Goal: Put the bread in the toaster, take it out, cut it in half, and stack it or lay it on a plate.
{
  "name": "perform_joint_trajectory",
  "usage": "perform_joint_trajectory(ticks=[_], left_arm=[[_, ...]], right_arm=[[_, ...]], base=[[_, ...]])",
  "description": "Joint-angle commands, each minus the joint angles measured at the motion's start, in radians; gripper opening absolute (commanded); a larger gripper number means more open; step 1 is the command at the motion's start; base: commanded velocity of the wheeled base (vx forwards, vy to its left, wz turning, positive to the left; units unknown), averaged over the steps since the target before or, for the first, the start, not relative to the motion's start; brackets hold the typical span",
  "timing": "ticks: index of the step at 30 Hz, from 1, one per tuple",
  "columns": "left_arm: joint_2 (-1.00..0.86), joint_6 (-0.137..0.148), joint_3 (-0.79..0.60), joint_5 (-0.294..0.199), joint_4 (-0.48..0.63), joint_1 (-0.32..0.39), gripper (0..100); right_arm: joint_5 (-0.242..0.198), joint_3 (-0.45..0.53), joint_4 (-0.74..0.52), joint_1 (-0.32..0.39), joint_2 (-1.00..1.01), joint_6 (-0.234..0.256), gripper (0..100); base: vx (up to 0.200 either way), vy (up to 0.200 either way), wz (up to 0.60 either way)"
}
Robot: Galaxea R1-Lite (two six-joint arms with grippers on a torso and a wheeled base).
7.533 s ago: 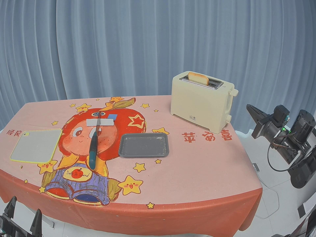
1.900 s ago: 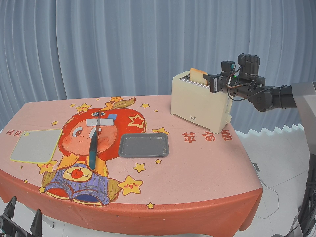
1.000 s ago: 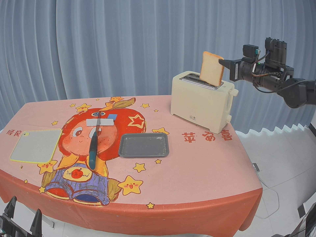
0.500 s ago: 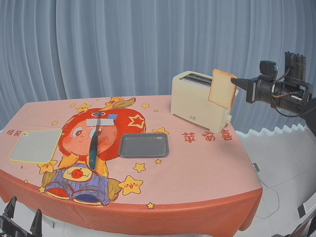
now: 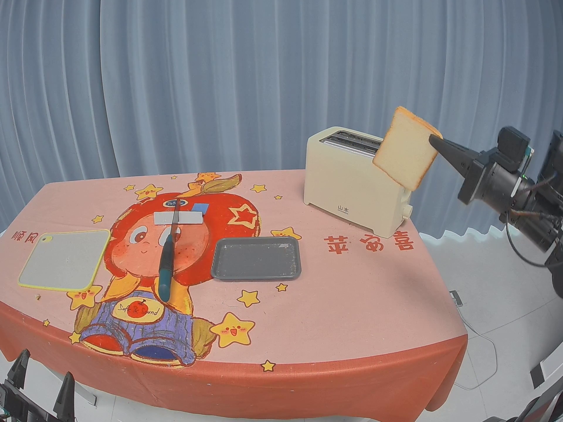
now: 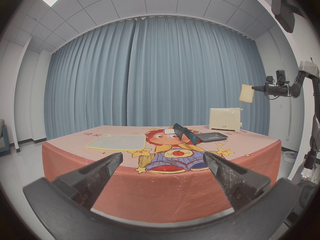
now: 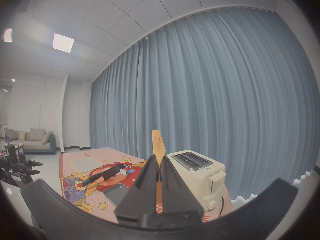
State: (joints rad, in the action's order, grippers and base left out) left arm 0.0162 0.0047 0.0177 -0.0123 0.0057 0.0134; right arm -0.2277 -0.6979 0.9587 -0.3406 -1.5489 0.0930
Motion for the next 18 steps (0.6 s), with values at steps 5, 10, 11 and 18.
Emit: perform_joint_trajectory(ticks=[5, 10, 11, 18], left_arm=[[-0.016, 0.000, -0.018, 0.000, 0.000, 0.000, 100], [-0.016, 0.000, -0.018, 0.000, 0.000, 0.000, 100], [-0.016, 0.000, -0.018, 0.000, 0.000, 0.000, 100], [-0.016, 0.000, -0.018, 0.000, 0.000, 0.000, 100]], right_arm=[[0.087, 0.198, 0.120, -0.067, 0.055, 0.010, 0], [0.116, 0.245, 0.089, -0.098, 0.099, 0.001, 0], [0.117, 0.259, 0.077, -0.098, 0.102, -0.007, 0], [0.163, 0.288, 0.068, -0.095, 0.118, -0.033, 0]], base=[[0.000, 0.000, 0.00], [0.000, 0.000, 0.00], [0.000, 0.000, 0.00], [0.000, 0.000, 0.00]])
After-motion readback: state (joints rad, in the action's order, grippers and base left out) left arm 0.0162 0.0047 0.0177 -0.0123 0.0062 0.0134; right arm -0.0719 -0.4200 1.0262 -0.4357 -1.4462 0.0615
